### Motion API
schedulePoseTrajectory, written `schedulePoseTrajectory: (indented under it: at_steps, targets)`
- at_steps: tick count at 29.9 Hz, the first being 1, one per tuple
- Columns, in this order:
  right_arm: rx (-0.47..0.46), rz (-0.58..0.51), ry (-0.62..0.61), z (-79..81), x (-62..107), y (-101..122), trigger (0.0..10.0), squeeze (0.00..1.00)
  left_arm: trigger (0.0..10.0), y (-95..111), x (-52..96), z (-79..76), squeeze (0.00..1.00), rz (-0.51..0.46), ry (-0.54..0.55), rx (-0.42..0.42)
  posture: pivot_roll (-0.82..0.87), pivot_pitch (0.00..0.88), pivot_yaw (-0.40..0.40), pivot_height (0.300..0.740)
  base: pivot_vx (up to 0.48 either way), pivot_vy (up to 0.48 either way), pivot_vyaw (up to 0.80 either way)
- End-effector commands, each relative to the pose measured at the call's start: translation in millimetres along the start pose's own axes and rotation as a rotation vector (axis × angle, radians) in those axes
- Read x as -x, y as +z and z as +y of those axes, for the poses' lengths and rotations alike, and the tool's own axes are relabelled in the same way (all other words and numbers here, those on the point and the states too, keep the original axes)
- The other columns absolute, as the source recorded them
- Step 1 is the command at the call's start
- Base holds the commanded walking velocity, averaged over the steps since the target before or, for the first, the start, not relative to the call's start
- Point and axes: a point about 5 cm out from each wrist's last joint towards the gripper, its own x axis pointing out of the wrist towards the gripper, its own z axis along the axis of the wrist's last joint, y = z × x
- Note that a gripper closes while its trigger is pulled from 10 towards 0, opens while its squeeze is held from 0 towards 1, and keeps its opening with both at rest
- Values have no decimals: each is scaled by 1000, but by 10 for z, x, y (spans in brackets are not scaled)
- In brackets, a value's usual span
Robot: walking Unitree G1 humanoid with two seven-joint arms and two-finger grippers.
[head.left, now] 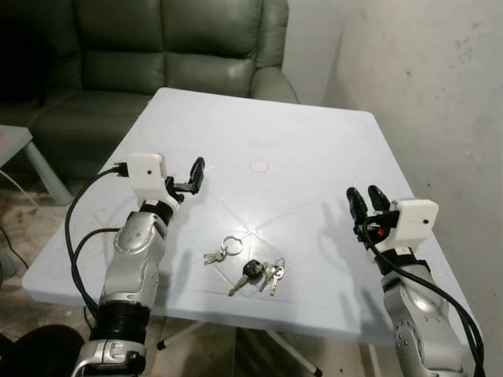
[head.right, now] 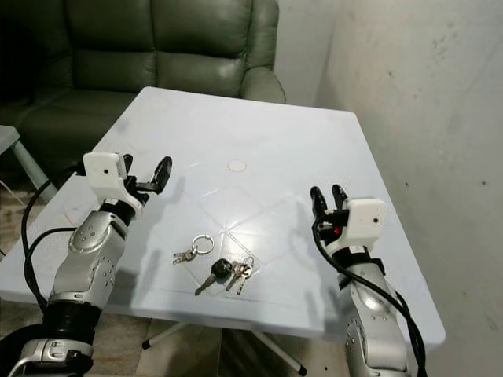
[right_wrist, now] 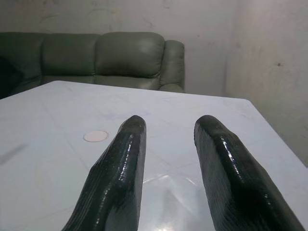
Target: Hang keys on a hook
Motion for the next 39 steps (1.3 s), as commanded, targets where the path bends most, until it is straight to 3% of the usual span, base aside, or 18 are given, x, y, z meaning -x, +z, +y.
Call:
schedulePoseTrajectory:
  at_steps: [1, 11, 18, 39]
  targets:
    - [4, 10, -11, -32, 2, -2, 10000, 0, 10000, 2, 11, -33, 0, -1, -33, -28, -3, 0, -55, 740, 0, 0, 0]
    - [11, 34, -3, -32, 36, -46, 10000, 0, 10000, -102, 130, -41, 0, 11, -61, -25, -2, 0, -57, 740, -116, 0, 0]
    - [10, 39, 2, -26, 31, -52, 10000, 0, 10000, -101, 140, -39, 0, 10, -58, -24, -2, 0, -57, 740, -337, 0, 0]
    - [23, 49, 34, -18, -2, -46, 10000, 0, 10000, -82, 129, -20, 0, -9, -28, 41, 17, 0, -84, 740, 0, 0, 0]
